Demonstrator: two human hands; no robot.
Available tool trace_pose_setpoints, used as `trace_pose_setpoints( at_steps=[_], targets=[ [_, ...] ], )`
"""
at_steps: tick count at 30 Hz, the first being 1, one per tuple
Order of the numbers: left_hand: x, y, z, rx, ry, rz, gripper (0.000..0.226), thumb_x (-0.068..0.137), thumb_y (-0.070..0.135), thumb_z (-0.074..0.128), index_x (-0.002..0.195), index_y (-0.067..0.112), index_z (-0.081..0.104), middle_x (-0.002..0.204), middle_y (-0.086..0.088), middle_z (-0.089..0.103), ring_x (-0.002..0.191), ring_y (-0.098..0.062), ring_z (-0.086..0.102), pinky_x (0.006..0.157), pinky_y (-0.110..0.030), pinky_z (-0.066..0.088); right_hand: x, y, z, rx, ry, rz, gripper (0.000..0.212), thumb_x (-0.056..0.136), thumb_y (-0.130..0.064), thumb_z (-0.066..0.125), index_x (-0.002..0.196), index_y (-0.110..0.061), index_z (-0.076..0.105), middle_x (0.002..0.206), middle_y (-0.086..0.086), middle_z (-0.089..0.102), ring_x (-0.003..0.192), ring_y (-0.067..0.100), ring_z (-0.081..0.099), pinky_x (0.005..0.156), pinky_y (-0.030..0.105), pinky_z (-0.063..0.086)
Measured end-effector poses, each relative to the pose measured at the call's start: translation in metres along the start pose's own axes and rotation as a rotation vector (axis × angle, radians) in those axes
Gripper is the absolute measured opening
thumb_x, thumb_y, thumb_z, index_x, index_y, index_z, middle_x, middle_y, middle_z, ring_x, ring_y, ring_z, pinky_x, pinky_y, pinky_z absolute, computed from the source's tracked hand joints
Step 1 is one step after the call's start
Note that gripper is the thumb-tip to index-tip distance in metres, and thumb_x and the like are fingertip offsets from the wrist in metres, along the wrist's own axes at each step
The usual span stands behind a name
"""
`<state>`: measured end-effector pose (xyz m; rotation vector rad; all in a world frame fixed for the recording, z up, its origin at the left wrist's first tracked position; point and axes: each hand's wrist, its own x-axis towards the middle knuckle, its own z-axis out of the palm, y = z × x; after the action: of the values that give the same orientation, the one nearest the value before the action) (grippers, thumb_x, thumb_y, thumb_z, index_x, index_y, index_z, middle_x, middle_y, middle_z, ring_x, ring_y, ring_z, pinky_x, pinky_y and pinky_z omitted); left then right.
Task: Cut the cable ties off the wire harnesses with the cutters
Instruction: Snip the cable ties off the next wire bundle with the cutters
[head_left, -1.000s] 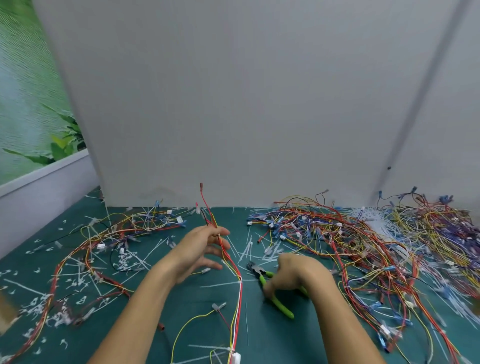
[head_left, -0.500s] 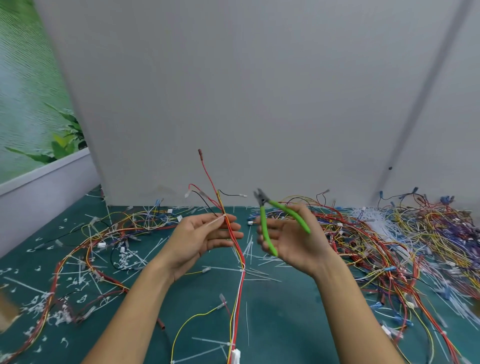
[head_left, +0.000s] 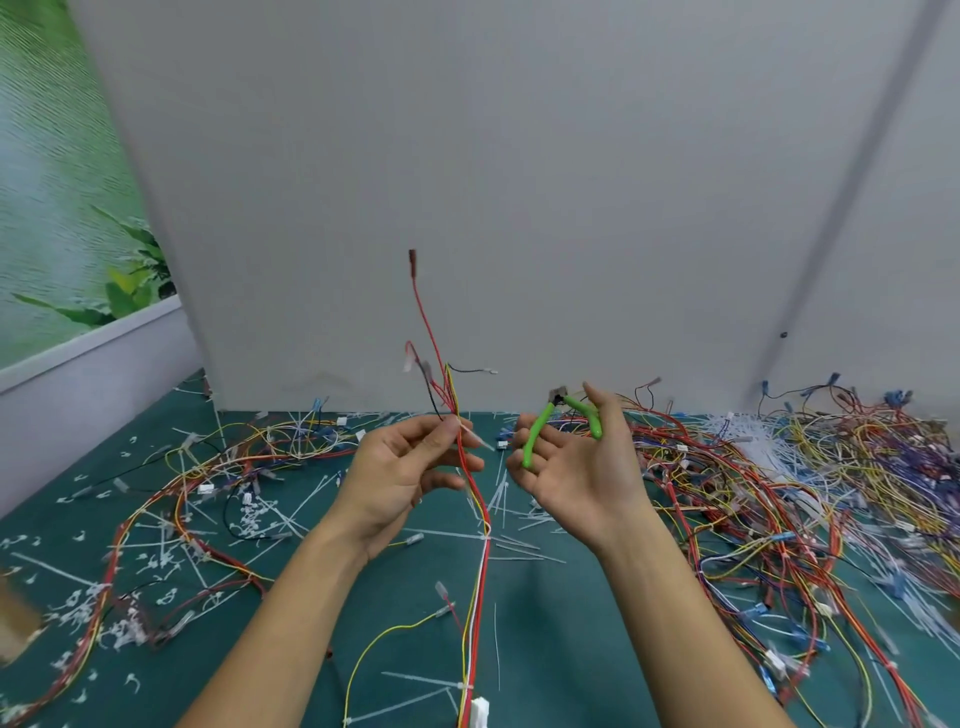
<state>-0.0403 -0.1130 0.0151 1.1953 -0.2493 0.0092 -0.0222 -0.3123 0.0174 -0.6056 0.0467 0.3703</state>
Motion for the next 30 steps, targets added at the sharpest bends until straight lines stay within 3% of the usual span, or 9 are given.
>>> trace_pose_setpoints(
  at_steps=[2, 5, 7, 9, 13, 19, 26, 30],
  targets=[
    [0.001, -0.001, 0.002, 0.035, 0.060, 0.054, 0.029, 0.082, 0.025, 0.070, 0.096, -0.001, 0.073, 0.089, -0.015, 0.075, 0.072, -0.022, 0.073, 0.051, -0.021, 0.055, -0.001, 0.003, 0.004, -0.237, 0.034, -0.014, 0.047, 0.087, -0.045, 0.068, 0.108, -0.003, 0.060, 0.093, 0.010, 0.058, 0.074, 0.020, 0.055, 0.062, 0.032, 0.048],
    [0.004, -0.003, 0.003, 0.070, 0.164, 0.135, 0.024, 0.081, 0.027, 0.072, 0.088, 0.004, 0.075, 0.081, -0.013, 0.074, 0.064, -0.020, 0.071, 0.045, -0.020, 0.050, -0.004, 0.010, 0.007, -1.013, 0.147, -0.198, 0.028, 0.088, -0.029, 0.072, 0.113, -0.018, 0.062, 0.103, 0.004, 0.064, 0.077, 0.014, 0.056, 0.064, 0.030, 0.045],
    [0.005, -0.003, 0.003, 0.097, 0.230, 0.197, 0.021, 0.081, 0.029, 0.073, 0.082, 0.008, 0.077, 0.078, -0.012, 0.074, 0.061, -0.019, 0.070, 0.044, -0.019, 0.049, -0.006, 0.013, 0.005, -1.467, 0.161, -0.321, 0.049, 0.077, -0.033, 0.078, 0.121, -0.029, 0.056, 0.108, -0.004, 0.062, 0.083, 0.011, 0.057, 0.069, 0.028, 0.048],
    [0.006, -0.002, 0.000, 0.117, 0.296, 0.249, 0.020, 0.082, 0.031, 0.074, 0.080, 0.011, 0.077, 0.077, -0.011, 0.074, 0.061, -0.020, 0.070, 0.045, -0.019, 0.049, -0.010, 0.013, 0.004, -1.628, 0.102, -0.313, 0.063, 0.067, -0.037, 0.078, 0.123, -0.034, 0.050, 0.108, -0.010, 0.057, 0.091, 0.010, 0.057, 0.077, 0.031, 0.051],
    [0.007, 0.000, -0.006, 0.134, 0.392, 0.302, 0.021, 0.084, 0.032, 0.075, 0.083, 0.012, 0.077, 0.080, -0.011, 0.076, 0.064, -0.021, 0.072, 0.046, -0.019, 0.050, -0.015, 0.007, 0.004, -1.684, 0.025, -0.265, 0.067, 0.062, -0.034, 0.078, 0.122, -0.035, 0.047, 0.109, -0.009, 0.054, 0.099, 0.012, 0.056, 0.085, 0.035, 0.054],
    [0.005, -0.002, -0.004, 0.222, 0.373, 0.343, 0.012, 0.088, 0.033, 0.074, 0.083, 0.024, 0.080, 0.075, -0.009, 0.076, 0.054, -0.027, 0.066, 0.047, -0.021, 0.051, -0.019, 0.008, 0.008, -1.615, -0.053, -0.283, 0.064, 0.063, -0.029, 0.077, 0.122, -0.032, 0.051, 0.107, -0.007, 0.054, 0.097, 0.011, 0.056, 0.077, 0.031, 0.051],
    [0.005, -0.001, -0.003, 0.209, 0.384, 0.367, 0.013, 0.086, 0.032, 0.076, 0.082, 0.021, 0.081, 0.078, -0.009, 0.076, 0.061, -0.027, 0.072, 0.044, -0.021, 0.050, -0.017, 0.007, 0.006, -1.545, -0.130, -0.274, 0.056, 0.077, -0.010, 0.079, 0.123, -0.026, 0.052, 0.099, -0.008, 0.052, 0.061, -0.010, 0.052, 0.055, 0.010, 0.041],
    [0.006, -0.005, -0.004, 0.238, 0.372, 0.384, 0.010, 0.089, 0.032, 0.075, 0.085, 0.026, 0.081, 0.080, -0.007, 0.077, 0.062, -0.031, 0.071, 0.045, -0.022, 0.050, -0.016, 0.012, 0.008, -1.559, -0.141, -0.310, 0.039, 0.088, -0.025, 0.076, 0.121, -0.026, 0.055, 0.099, -0.004, 0.058, 0.074, -0.003, 0.053, 0.066, 0.013, 0.045]
  ],
)
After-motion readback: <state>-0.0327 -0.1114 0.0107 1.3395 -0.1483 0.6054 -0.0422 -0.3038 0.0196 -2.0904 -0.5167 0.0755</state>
